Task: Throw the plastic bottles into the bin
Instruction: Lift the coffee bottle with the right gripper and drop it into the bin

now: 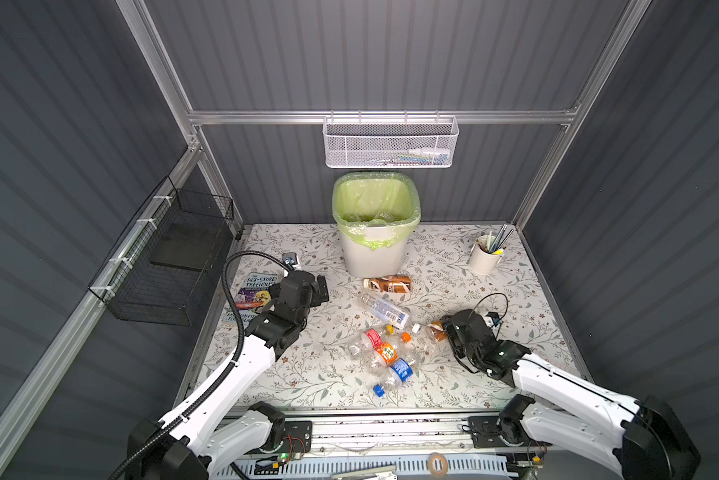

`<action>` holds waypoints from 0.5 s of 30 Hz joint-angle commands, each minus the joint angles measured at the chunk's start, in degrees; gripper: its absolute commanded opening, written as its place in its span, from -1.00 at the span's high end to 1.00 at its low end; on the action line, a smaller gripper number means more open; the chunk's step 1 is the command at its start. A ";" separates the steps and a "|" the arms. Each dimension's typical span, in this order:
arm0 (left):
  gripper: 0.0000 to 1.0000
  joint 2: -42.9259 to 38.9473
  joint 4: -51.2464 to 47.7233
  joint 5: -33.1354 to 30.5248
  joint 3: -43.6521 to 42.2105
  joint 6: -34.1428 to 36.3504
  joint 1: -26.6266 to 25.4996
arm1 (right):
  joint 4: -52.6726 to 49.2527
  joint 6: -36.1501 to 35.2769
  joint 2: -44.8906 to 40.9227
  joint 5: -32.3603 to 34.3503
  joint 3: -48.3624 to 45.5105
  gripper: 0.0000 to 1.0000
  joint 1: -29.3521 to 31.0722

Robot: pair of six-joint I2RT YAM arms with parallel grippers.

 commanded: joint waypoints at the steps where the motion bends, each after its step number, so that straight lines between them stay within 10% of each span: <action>1: -0.99 0.45 -1.59 0.67 -0.57 -1.40 0.19 | -1.35 -15.68 -4.04 4.33 5.51 -0.04 -3.16; 8: -0.99 1.22 -2.15 4.52 -3.69 -4.89 0.28 | 2.74 -39.04 -5.90 2.63 19.81 -0.07 -8.72; 15: -0.99 1.08 -2.66 5.88 -5.19 -6.44 0.28 | 8.72 -48.00 14.13 -16.58 44.25 -0.06 -11.90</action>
